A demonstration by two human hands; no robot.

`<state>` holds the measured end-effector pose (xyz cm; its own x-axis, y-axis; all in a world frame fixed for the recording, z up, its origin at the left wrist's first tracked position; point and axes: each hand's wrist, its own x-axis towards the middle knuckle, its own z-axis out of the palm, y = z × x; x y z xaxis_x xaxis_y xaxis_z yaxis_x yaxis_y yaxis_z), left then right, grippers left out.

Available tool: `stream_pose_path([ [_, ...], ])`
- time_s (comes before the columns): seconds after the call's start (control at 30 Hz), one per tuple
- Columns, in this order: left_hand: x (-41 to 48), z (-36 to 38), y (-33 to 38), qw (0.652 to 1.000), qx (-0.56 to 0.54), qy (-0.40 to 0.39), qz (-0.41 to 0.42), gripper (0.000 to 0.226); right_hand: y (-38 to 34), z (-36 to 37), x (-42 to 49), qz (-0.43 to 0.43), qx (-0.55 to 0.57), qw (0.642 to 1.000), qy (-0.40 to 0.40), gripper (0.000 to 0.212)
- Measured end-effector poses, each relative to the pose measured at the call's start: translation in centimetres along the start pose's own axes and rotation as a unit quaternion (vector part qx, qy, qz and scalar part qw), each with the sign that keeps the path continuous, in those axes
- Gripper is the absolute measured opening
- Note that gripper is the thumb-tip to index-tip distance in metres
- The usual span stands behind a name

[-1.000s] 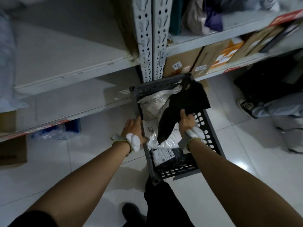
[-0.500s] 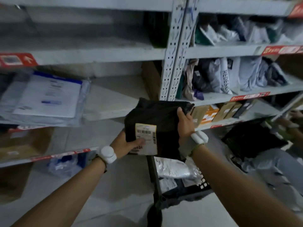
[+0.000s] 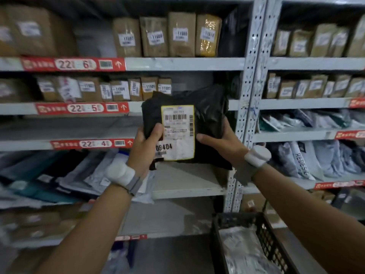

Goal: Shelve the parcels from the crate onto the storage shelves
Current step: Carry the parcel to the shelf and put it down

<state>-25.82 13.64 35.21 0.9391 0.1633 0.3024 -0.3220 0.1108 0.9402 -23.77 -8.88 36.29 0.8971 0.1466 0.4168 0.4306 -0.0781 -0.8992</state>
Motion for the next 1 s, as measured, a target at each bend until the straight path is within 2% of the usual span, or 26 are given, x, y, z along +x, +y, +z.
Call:
stream_pose_path([
  [0.07,0.3,-0.7,2.3,1.0,0.01,-0.003,0.023,0.027,-1.5,1.4,0.8,-0.031,0.039,0.999,0.02,0.081],
  [0.1,0.4,-1.1,3.2,0.999,0.013,-0.013,0.032,0.031,-2.4,1.9,1.1,-0.04,0.055,0.997,0.037,0.077],
  [0.2,0.1,-2.7,5.3,0.994,0.047,-0.083,0.049,0.077,-4.6,2.5,1.8,-0.066,0.097,0.992,0.055,0.068],
  [0.27,-0.3,-3.5,6.0,0.988,0.074,-0.121,0.055,0.095,-5.4,2.3,2.1,-0.074,0.101,0.991,0.055,0.064],
  [0.43,-2.1,-5.0,8.0,0.975,0.127,-0.145,0.111,0.091,-7.2,3.0,1.6,-0.097,0.113,0.987,0.056,0.06],
  [0.7,-3.8,-5.3,8.6,0.975,0.127,-0.156,0.096,0.097,-8.0,3.1,0.5,-0.111,0.089,0.989,0.047,0.06],
  [1.0,-4.3,-5.2,8.9,0.972,0.149,-0.15,0.101,0.094,-8.8,3.0,-0.3,-0.126,0.072,0.988,0.051,0.06],
])
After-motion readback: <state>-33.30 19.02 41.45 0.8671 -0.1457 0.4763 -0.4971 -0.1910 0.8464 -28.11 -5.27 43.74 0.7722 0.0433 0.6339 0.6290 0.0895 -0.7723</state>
